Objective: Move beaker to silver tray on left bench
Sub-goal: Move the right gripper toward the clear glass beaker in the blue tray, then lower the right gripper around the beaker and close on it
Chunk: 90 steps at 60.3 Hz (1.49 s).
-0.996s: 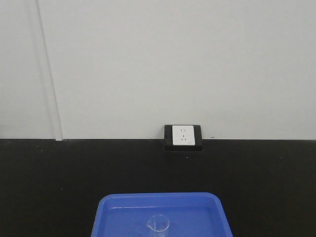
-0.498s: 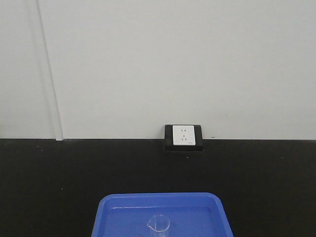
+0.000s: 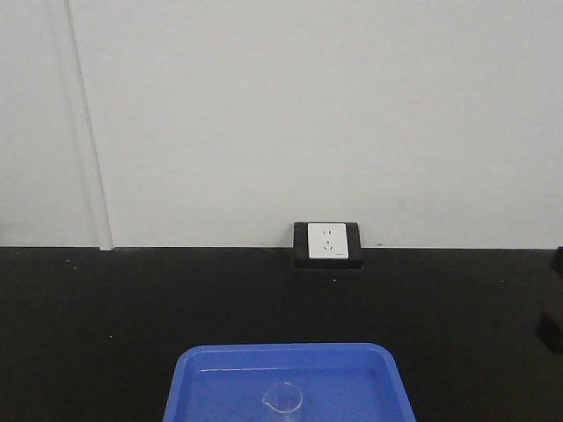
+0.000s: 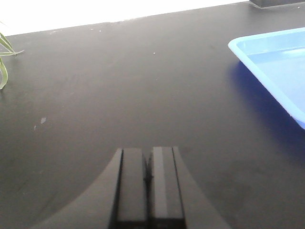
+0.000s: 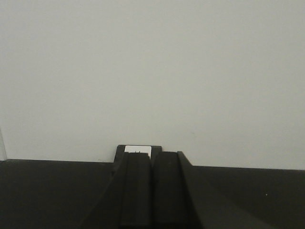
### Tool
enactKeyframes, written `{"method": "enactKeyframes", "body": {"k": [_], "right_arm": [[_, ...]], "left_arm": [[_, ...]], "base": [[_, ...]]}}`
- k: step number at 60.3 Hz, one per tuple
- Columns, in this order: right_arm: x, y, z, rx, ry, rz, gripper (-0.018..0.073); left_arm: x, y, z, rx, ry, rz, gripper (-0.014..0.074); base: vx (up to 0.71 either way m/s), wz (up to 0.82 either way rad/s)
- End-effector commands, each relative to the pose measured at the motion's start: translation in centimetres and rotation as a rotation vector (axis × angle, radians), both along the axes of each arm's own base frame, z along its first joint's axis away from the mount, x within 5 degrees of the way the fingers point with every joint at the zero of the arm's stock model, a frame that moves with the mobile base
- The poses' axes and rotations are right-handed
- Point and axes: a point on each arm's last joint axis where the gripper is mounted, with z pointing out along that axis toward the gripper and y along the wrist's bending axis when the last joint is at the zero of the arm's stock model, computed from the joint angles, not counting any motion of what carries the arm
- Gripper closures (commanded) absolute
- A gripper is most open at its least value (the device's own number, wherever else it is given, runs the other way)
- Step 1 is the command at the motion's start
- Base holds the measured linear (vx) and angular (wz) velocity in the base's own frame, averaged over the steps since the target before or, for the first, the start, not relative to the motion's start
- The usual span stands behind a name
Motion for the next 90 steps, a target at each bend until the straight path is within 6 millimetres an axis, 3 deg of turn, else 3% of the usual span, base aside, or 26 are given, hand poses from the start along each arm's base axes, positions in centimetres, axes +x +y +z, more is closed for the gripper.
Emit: {"method": "enactKeyframes", "body": {"k": [1, 12, 20, 28, 38, 47, 55, 66, 76, 90], "right_arm": [[2.0, 0.1, 1.9, 0.027, -0.092, -0.001, 0.0571], [4.0, 0.4, 0.3, 0.013, -0.019, -0.001, 0.0549], [4.3, 0.4, -0.2, 0.01, 0.011, -0.002, 0.0471], [4.4, 0.4, -0.4, 0.008, 0.022, -0.002, 0.0312], [4.8, 0.5, -0.2, 0.01, -0.022, 0.0, 0.001], [4.8, 0.5, -0.2, 0.036, -0.025, 0.002, -0.0166], [5.9, 1.6, -2.0, 0.008, 0.076, 0.05, -0.0164], [7.8, 7.3, -7.0, -0.201, 0.22, 0.293, -0.0135], [8.9, 11.0, -12.0, -0.239, 0.34, 0.416, -0.0111], [9.9, 13.0, -16.0, -0.208, 0.36, 0.481, -0.0088]], "left_arm": [[0.2, -0.1, 0.0, -0.007, -0.062, -0.011, 0.0595], [0.2, -0.1, 0.0, -0.007, -0.062, -0.011, 0.0595], [0.2, -0.1, 0.0, -0.007, -0.062, -0.011, 0.0595], [0.2, -0.1, 0.0, -0.007, -0.062, -0.011, 0.0595], [0.2, -0.1, 0.0, -0.007, -0.062, -0.011, 0.0595], [0.2, -0.1, 0.0, -0.007, -0.062, -0.011, 0.0595], [0.2, -0.1, 0.0, -0.007, -0.062, -0.011, 0.0595], [0.2, -0.1, 0.0, -0.007, -0.062, -0.011, 0.0595], [0.2, -0.1, 0.0, -0.007, -0.062, -0.011, 0.0595], [0.2, -0.1, 0.0, -0.007, -0.062, -0.011, 0.0595]], "base": [[0.0, 0.0], [0.0, 0.0], [0.0, 0.0], [0.0, 0.0], [0.0, 0.0], [0.0, 0.0], [0.0, 0.0], [0.0, 0.0], [0.0, 0.0], [0.0, 0.0]]}}
